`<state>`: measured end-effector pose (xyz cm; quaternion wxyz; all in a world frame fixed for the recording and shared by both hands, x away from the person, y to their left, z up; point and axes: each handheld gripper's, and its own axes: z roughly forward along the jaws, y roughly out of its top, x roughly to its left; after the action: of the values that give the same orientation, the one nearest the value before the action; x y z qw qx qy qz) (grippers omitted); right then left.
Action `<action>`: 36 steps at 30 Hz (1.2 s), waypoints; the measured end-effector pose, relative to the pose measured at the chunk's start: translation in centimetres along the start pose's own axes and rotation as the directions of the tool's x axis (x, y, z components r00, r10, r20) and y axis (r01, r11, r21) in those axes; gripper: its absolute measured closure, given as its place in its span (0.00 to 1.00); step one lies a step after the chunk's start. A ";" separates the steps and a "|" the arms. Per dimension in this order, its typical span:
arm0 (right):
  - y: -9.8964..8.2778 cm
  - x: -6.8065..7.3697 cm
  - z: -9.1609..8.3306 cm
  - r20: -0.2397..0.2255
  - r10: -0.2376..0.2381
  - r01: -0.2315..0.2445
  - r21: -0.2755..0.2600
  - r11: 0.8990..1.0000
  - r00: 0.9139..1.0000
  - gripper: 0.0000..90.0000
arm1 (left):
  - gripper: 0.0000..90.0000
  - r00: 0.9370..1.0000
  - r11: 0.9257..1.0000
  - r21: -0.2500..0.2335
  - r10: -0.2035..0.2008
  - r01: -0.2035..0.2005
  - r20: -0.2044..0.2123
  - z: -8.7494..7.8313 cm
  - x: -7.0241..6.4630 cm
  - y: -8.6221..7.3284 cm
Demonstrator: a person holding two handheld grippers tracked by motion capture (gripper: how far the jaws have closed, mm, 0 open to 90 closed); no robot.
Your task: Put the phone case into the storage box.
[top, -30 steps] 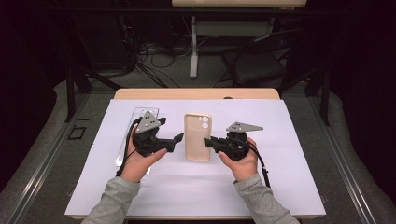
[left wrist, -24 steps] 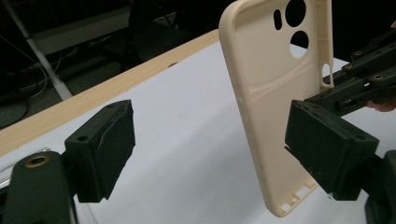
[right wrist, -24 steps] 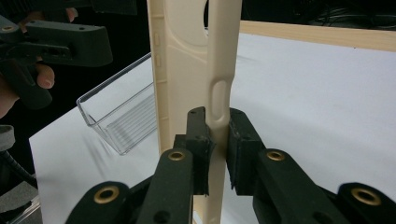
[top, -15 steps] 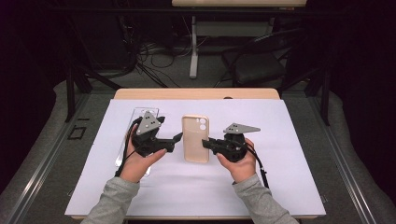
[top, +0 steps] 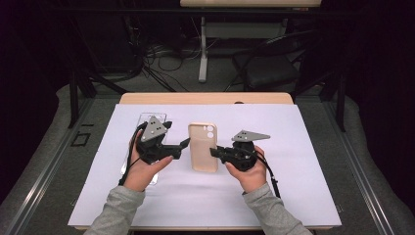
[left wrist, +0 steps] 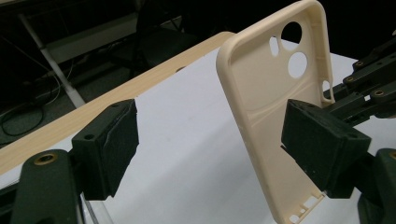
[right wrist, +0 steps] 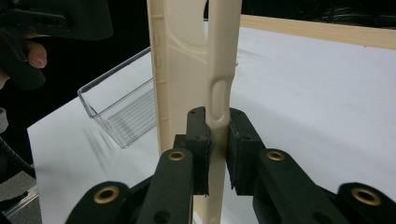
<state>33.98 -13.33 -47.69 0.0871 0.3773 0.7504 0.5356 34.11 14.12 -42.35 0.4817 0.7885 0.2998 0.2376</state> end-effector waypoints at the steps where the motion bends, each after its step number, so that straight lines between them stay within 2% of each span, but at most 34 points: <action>1: 0.0 0.0 0.0 0.000 -0.001 0.001 0.001 1.000 1.000 0.90 | 0.21 1.000 1.000 0.000 0.000 0.000 -0.001 -0.1 0.0 0.0; 17: -0.2 0.7 0.4 -0.002 -0.035 0.035 0.012 0.999 0.999 0.90 | 0.30 1.000 0.999 -0.019 0.030 -0.030 -0.008 -0.7 -0.2 0.4; 28: -0.3 1.0 0.7 -0.012 -0.046 0.047 0.026 0.999 0.999 0.90 | 0.38 0.998 0.998 -0.004 0.058 -0.059 -0.015 -0.6 -0.4 0.4; 36: -0.5 1.4 0.9 -0.020 -0.052 0.053 0.038 0.998 0.998 0.90 | 0.43 0.994 0.994 0.024 0.103 -0.103 -0.032 -0.6 -0.7 0.4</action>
<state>33.26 -11.82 -48.10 0.0866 0.3540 0.7710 0.5222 33.29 13.81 -41.77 0.4547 0.8042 0.2693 0.2718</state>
